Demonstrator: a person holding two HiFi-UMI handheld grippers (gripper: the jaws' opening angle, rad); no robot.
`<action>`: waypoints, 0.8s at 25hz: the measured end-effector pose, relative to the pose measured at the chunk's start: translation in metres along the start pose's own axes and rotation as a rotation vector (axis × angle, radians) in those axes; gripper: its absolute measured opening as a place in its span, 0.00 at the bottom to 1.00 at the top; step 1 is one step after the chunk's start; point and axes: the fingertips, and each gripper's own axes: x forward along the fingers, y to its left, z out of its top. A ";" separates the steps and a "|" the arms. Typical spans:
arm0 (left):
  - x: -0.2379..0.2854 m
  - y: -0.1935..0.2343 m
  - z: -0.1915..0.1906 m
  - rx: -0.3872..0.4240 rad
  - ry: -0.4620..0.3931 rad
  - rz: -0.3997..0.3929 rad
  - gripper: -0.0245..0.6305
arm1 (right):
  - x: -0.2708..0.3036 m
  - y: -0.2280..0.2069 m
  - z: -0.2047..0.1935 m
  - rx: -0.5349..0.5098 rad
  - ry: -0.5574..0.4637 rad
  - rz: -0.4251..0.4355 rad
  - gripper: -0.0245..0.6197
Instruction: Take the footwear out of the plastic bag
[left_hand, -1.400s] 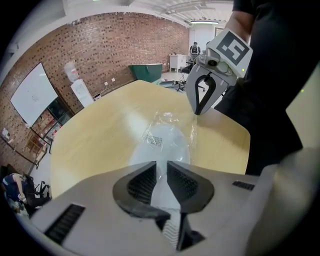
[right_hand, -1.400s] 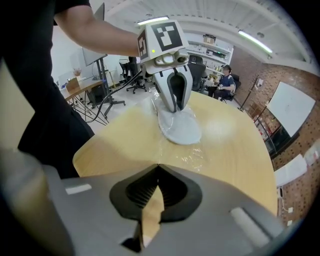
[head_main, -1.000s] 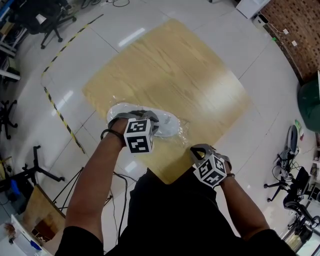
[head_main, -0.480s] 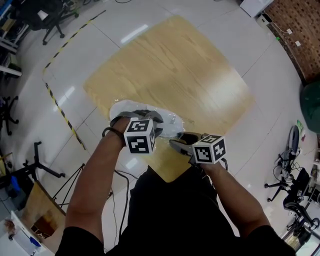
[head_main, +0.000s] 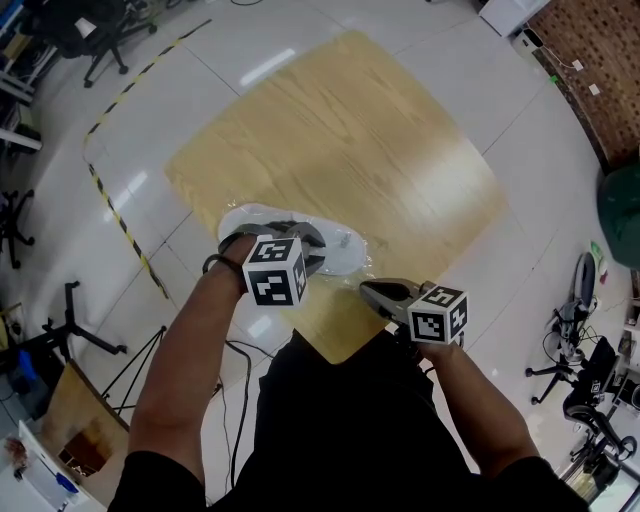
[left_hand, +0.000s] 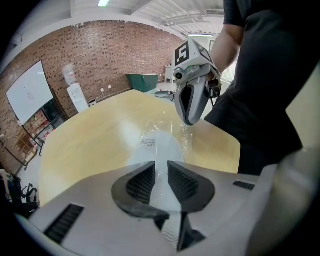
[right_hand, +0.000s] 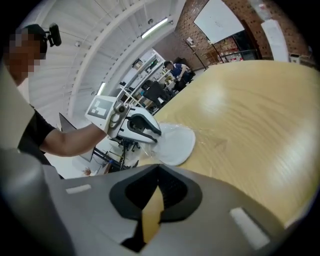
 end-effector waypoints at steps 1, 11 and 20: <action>0.000 -0.001 0.001 0.001 -0.004 -0.003 0.16 | -0.002 0.002 0.001 -0.003 -0.016 0.024 0.04; -0.009 -0.004 0.005 0.021 -0.006 0.011 0.13 | -0.017 0.020 0.019 -0.040 -0.137 0.176 0.05; -0.016 -0.007 0.011 0.082 -0.015 0.085 0.13 | -0.018 -0.044 0.019 0.172 -0.052 -0.095 0.18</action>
